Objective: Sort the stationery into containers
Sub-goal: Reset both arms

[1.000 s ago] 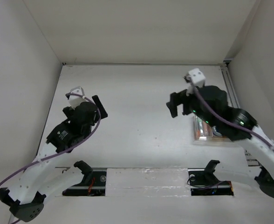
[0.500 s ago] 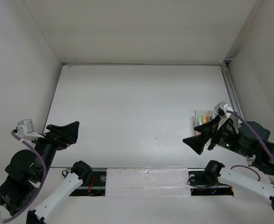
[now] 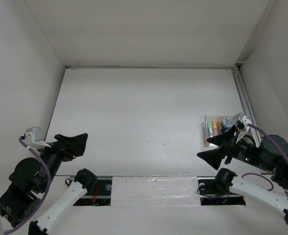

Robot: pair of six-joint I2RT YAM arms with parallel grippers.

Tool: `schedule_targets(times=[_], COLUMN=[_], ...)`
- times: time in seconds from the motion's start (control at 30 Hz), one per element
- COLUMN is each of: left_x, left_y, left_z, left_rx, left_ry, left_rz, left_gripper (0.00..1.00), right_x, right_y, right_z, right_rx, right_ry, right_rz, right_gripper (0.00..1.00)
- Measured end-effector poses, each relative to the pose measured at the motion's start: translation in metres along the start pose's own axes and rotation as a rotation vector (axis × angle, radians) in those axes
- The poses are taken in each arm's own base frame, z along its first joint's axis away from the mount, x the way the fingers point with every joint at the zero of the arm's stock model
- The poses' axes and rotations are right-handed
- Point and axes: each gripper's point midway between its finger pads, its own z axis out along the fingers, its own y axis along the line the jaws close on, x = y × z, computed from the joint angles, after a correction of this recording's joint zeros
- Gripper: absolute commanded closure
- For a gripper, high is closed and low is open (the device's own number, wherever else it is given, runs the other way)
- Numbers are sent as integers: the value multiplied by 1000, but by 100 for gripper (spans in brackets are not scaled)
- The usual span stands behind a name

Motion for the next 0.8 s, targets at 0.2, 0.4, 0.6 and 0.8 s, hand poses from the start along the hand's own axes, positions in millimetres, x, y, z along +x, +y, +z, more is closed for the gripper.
schedule_targets(times=[0.2, 0.4, 0.6, 0.8], left_x=[2, 2, 2, 4], left_y=[-2, -3, -3, -4], left_z=[4, 5, 6, 9], left_rx=[-5, -9, -8, 0], left_ry=[17, 21, 21, 23], left_rz=[13, 17, 16, 30], left_gripper=[0, 0, 0, 0], right_x=[3, -1, -3, 3], right_y=[-8, -10, -12, -15], right_z=[2, -5, 3, 18], right_rx=[28, 31, 39, 51], right_ry=[-7, -50, -54, -21], right_rz=[-16, -36, -47, -59], right_gripper=[0, 0, 0, 0])
